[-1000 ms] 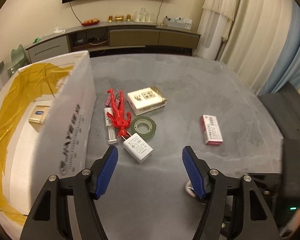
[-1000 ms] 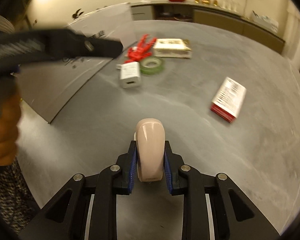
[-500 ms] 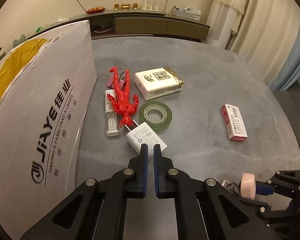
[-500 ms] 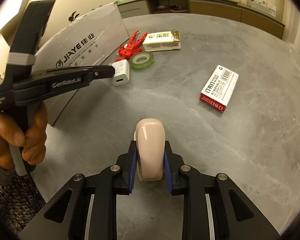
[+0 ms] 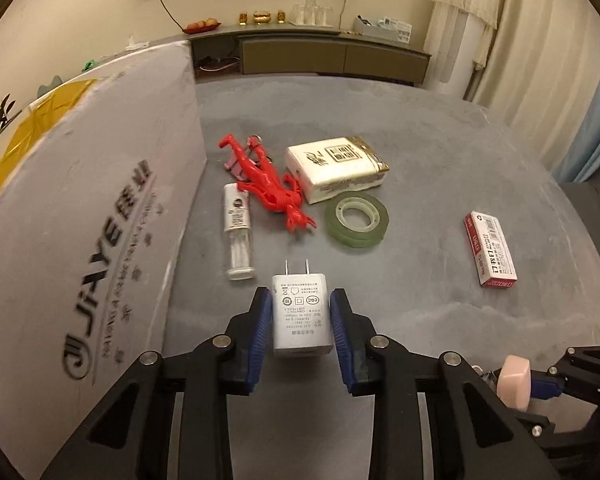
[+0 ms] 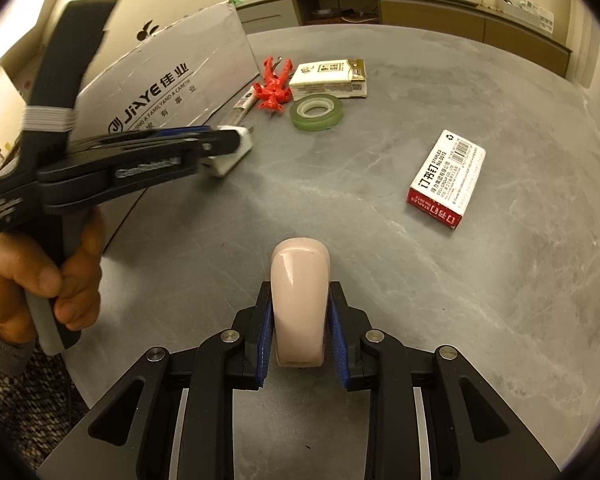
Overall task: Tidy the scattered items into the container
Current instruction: 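Grasp the white phone charger with the left tool while the right tool holds the stapler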
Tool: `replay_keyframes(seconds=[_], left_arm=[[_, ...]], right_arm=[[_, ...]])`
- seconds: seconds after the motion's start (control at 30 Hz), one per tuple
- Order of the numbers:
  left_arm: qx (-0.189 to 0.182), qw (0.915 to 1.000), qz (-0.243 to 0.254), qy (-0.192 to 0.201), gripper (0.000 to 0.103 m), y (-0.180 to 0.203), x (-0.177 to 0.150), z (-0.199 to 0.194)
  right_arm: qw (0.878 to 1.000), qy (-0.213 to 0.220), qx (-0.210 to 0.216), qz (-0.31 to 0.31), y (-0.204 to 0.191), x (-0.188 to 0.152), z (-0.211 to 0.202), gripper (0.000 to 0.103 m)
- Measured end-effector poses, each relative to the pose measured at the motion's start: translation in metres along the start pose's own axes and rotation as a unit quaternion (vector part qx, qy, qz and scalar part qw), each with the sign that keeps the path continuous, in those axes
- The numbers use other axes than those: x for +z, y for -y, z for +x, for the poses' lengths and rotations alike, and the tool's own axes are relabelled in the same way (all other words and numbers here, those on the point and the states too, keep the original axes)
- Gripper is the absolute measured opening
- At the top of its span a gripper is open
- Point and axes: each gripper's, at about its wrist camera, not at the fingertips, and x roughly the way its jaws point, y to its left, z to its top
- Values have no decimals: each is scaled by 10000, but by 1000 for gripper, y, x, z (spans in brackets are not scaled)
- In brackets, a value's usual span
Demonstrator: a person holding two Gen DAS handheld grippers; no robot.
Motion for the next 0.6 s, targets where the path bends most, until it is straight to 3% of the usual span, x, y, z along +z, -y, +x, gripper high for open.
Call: replay_keyframes(seconds=[0.07, 0.1, 0.17, 0.23, 0.27, 0.6], left_arm=[[-36, 10000, -38, 34, 37, -1, 2, 1], [-72, 10000, -33, 21, 49, 0, 4, 4], [42, 9999, 155, 15, 60, 8, 1, 12], [173, 9992, 348, -48, 48, 13, -5, 18], [130, 9993, 338, -91, 32, 12, -6, 17], [-213, 9988, 315, 317, 32, 9, -2, -14]], right_arm=[[10000, 12, -7, -13, -1, 1, 1, 29], [10000, 25, -15, -25, -1, 1, 1, 29], [10000, 69, -19, -67, -2, 0, 3, 31], [9998, 132, -60, -148, -3, 1, 5, 31], [9997, 138, -91, -196, -4, 1, 5, 30], [9983, 537, -53, -208, -12, 8, -19, 25]])
